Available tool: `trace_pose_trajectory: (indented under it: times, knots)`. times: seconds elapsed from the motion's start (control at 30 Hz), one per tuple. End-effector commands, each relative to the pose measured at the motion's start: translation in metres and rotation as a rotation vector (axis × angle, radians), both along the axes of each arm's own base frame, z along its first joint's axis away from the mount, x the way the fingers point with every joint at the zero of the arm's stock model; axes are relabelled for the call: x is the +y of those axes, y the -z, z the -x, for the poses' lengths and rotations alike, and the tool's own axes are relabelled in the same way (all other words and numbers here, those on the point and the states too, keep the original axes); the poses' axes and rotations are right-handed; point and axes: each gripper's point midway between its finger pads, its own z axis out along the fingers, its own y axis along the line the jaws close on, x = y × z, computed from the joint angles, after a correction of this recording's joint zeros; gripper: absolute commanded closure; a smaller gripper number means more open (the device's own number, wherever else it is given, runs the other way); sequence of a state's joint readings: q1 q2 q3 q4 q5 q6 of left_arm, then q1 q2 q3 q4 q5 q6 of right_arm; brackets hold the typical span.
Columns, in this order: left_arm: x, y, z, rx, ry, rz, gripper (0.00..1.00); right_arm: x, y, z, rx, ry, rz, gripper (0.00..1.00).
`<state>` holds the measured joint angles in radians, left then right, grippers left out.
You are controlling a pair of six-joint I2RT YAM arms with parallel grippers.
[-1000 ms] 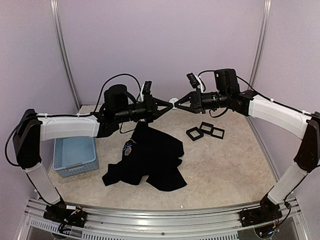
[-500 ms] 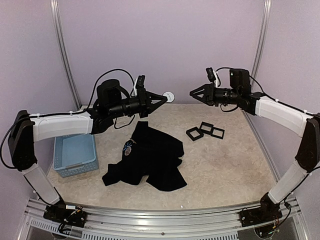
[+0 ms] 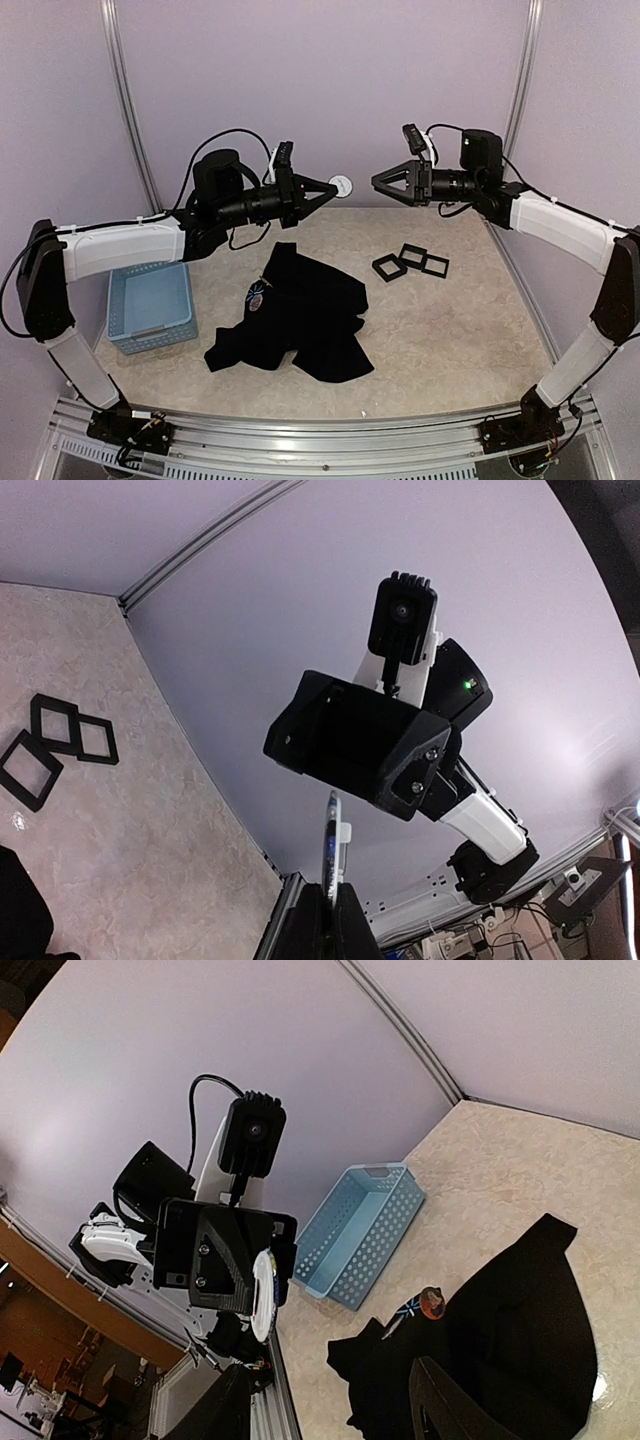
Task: Remove the brooch from the garment
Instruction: Pass from the left arm to the right
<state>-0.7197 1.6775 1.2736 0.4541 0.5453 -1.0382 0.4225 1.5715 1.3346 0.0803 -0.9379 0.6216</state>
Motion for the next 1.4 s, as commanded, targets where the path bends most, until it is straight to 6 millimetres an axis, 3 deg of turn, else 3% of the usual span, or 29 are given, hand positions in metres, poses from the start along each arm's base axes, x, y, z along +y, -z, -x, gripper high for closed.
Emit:
trace_pose_trajectory:
  times: [0.0,0.33,0.93,1.2,1.33,1.37]
  knots:
    - [-0.009,-0.007,0.001,-0.033,0.042,-0.007,1.00,0.009,-0.008,0.014,0.009,-0.112,-0.026,0.48]
    - [-0.020,-0.003,-0.001,-0.011,0.088,-0.024,1.00,0.019,-0.017,0.020,0.033,-0.181,-0.068,0.62]
    - [-0.029,-0.001,-0.001,-0.005,0.132,-0.025,1.00,0.028,-0.004,0.018,0.086,-0.199,-0.066,0.80]
    - [-0.031,0.000,0.000,0.006,0.143,-0.027,1.00,0.030,-0.004,0.017,0.087,-0.193,-0.074,1.00]
    - [-0.032,0.003,-0.001,0.016,0.154,-0.035,1.00,0.028,-0.011,0.016,0.045,-0.165,-0.075,1.00]
    - [-0.030,0.005,-0.003,0.020,0.147,-0.042,0.93,0.026,-0.013,0.014,0.024,-0.145,-0.070,1.00]
